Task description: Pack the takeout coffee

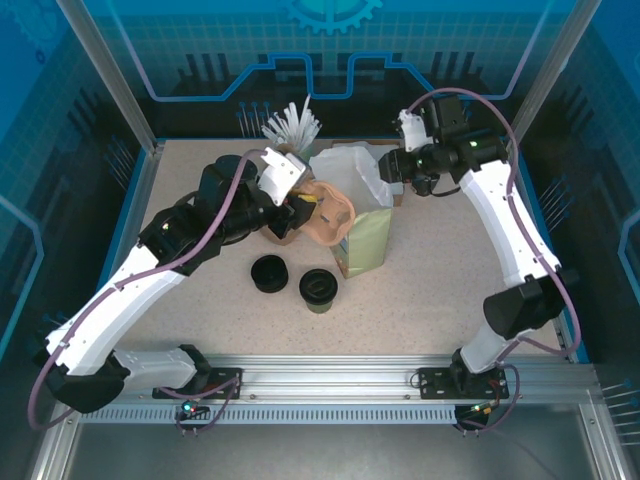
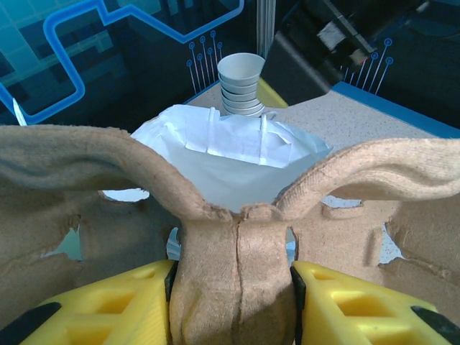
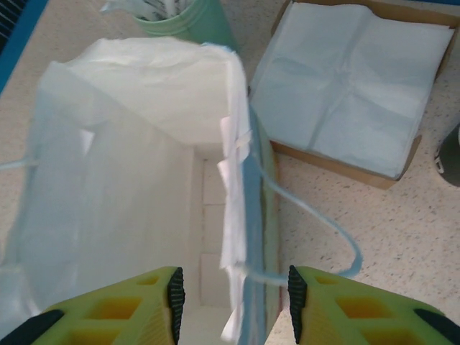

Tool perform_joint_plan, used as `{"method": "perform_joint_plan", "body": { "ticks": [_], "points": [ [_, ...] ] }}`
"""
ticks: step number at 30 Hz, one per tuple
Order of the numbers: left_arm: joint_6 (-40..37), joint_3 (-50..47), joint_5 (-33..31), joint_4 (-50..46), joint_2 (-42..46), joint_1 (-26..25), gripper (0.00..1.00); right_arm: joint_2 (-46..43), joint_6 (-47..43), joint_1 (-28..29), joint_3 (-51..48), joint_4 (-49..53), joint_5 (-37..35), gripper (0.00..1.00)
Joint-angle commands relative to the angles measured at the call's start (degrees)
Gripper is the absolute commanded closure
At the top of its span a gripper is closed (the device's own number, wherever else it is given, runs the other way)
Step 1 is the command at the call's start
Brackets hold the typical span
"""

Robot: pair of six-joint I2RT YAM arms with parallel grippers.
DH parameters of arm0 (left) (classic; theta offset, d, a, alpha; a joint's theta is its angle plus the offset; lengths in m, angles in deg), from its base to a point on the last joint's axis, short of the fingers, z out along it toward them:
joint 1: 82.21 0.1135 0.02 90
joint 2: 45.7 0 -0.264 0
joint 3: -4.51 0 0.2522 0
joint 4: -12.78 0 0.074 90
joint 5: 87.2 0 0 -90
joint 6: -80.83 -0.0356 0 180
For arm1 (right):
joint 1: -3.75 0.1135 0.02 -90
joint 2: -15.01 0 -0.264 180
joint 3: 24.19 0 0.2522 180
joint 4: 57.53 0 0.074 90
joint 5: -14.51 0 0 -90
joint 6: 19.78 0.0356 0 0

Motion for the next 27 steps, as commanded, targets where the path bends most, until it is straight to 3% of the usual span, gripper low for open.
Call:
{"method": "perform_joint_plan", "body": {
  "ticks": [1,15,19,23,27],
  "points": [
    [2.01,-0.32,0.42,-0.58,1.09,0.69,0.56,2.45,-2.3,0.87,3.28,2.87,-4.13,0.54],
    [3.0,0.57,2.73,-0.18,-0.85,1.12,0.55,4.08,-2.16,2.14,-2.12,1.45,-2.52,0.54],
    [4.29,2.51,4.37,-0.85,-1.54,1.1,0.55,3.71,-1.96,2.23,-2.98,1.11,-1.78,0.67],
    [4.91,4.21,7.78,-1.91,-2.18,0.99,0.55,1.44,-2.4,2.23,-4.07,1.02,-1.83,0.9],
    [5.51,4.01,10.34,-1.51,-1.67,1.06,0.55,-2.8,-2.81,2.32,-6.47,1.32,-3.43,0.98]
  ]
}}
